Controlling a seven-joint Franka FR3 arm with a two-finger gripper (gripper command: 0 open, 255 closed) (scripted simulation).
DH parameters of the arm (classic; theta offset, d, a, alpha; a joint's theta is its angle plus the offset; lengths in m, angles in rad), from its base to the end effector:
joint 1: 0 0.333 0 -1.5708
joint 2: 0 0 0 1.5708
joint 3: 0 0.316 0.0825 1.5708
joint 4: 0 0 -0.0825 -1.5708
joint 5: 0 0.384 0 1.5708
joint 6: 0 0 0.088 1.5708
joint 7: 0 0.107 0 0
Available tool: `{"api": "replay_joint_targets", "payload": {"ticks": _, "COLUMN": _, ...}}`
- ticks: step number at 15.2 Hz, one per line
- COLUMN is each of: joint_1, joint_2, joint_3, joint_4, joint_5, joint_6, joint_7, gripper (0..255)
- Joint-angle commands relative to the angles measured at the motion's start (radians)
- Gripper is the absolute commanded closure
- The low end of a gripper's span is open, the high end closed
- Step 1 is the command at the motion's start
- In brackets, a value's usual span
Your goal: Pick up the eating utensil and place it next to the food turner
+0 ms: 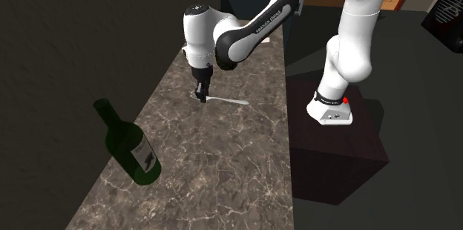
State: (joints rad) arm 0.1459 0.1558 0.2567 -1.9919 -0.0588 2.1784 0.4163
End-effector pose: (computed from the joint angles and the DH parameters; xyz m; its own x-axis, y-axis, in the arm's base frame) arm 0.5438 0.2248 0.3907 0.9992 0.0152 0.0372 0.0154 -0.9999 -0.0054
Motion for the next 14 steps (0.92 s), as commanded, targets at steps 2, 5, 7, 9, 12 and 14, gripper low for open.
{"api": "replay_joint_targets", "payload": {"ticks": 2, "joint_1": -0.002, "joint_2": -0.018, "joint_3": 0.0, "joint_4": 0.019, "joint_5": 0.007, "joint_6": -0.036, "joint_7": -0.006, "gripper": 255}}
{"api": "replay_joint_targets", "payload": {"ticks": 5, "joint_1": -0.016, "joint_2": -0.046, "joint_3": -0.007, "joint_4": 0.003, "joint_5": 0.017, "joint_6": -0.047, "joint_7": -0.033, "gripper": 255}}
{"api": "replay_joint_targets", "payload": {"ticks": 7, "joint_1": -0.042, "joint_2": -0.086, "joint_3": -0.025, "joint_4": -0.047, "joint_5": 0.032, "joint_6": -0.035, "joint_7": -0.082, "gripper": 255}}
{"api": "replay_joint_targets", "payload": {"ticks": 9, "joint_1": -0.066, "joint_2": -0.122, "joint_3": -0.044, "joint_4": -0.091, "joint_5": 0.045, "joint_6": -0.026, "joint_7": -0.132, "gripper": 255}}
{"api": "replay_joint_targets", "payload": {"ticks": 12, "joint_1": -0.102, "joint_2": -0.171, "joint_3": -0.078, "joint_4": -0.15, "joint_5": 0.059, "joint_6": -0.015, "joint_7": -0.208, "gripper": 255}}
{"api": "replay_joint_targets", "payload": {"ticks": 14, "joint_1": -0.124, "joint_2": -0.199, "joint_3": -0.102, "joint_4": -0.183, "joint_5": 0.066, "joint_6": -0.009, "joint_7": -0.259, "gripper": 255}}
